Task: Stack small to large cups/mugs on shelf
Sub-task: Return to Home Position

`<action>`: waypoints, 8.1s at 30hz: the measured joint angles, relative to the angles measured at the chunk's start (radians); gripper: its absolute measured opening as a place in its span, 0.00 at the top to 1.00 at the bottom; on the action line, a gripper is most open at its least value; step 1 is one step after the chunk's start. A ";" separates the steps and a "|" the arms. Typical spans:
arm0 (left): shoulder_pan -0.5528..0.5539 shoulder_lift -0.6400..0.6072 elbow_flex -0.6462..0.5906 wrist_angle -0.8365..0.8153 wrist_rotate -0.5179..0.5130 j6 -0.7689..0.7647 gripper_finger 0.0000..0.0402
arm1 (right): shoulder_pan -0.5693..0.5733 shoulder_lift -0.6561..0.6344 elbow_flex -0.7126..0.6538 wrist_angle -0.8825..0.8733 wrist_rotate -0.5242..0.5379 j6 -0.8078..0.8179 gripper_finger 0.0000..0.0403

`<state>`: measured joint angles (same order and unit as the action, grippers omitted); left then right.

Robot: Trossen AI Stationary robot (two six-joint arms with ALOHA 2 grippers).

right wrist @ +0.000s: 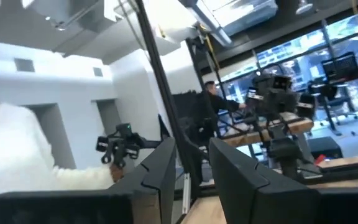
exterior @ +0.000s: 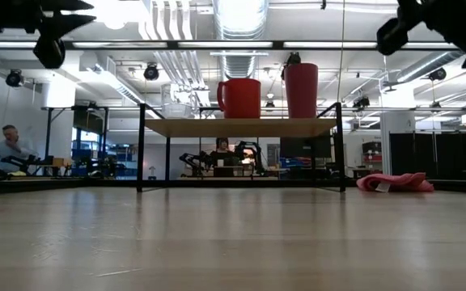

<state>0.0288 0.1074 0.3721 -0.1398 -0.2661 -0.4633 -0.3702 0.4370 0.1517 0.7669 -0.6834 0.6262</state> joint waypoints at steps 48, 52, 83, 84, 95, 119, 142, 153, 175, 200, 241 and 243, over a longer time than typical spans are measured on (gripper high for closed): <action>0.000 -0.074 -0.185 0.084 -0.026 -0.108 0.86 | 0.069 -0.329 -0.143 -0.152 -0.021 0.037 0.79; 0.000 -0.072 -0.185 0.084 -0.026 -0.108 0.86 | 0.069 -0.334 -0.143 -0.224 0.018 0.023 0.79; 0.000 -0.082 -0.364 0.210 0.041 0.001 0.86 | 0.069 -0.331 -0.143 -0.508 0.198 -0.051 0.81; 0.000 -0.082 -0.364 0.208 0.041 0.001 0.86 | 0.069 -0.331 -0.143 -0.513 0.197 -0.051 0.81; 0.000 -0.077 -0.365 0.204 0.064 -0.001 0.86 | 0.069 -0.329 -0.143 -0.561 0.195 -0.047 0.79; 0.000 0.052 -0.367 0.184 0.093 0.032 0.86 | 0.069 -0.324 -0.143 -0.705 0.195 -0.044 0.81; 0.000 0.120 -0.367 0.184 0.092 0.030 0.86 | 0.069 -0.324 -0.142 -0.706 0.195 -0.043 0.82; 0.000 0.120 -0.367 0.184 0.092 0.030 0.86 | 0.069 -0.324 -0.142 -0.706 0.195 -0.043 0.80; 0.000 0.121 -0.367 0.184 0.091 0.030 0.86 | 0.069 -0.324 -0.142 -0.706 0.195 -0.043 0.81; 0.000 0.121 -0.367 0.184 0.091 0.030 0.86 | 0.069 -0.324 -0.142 -0.706 0.195 -0.043 0.83; 0.000 0.121 -0.367 0.184 0.091 0.030 0.86 | 0.069 -0.324 -0.142 -0.706 0.195 -0.043 0.83; 0.000 0.121 -0.367 0.184 0.091 0.030 0.86 | 0.069 -0.324 -0.142 -0.706 0.195 -0.043 0.83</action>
<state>0.0288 0.2287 0.0048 0.0444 -0.1753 -0.4329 -0.3012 0.1127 0.0093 0.0605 -0.4885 0.5831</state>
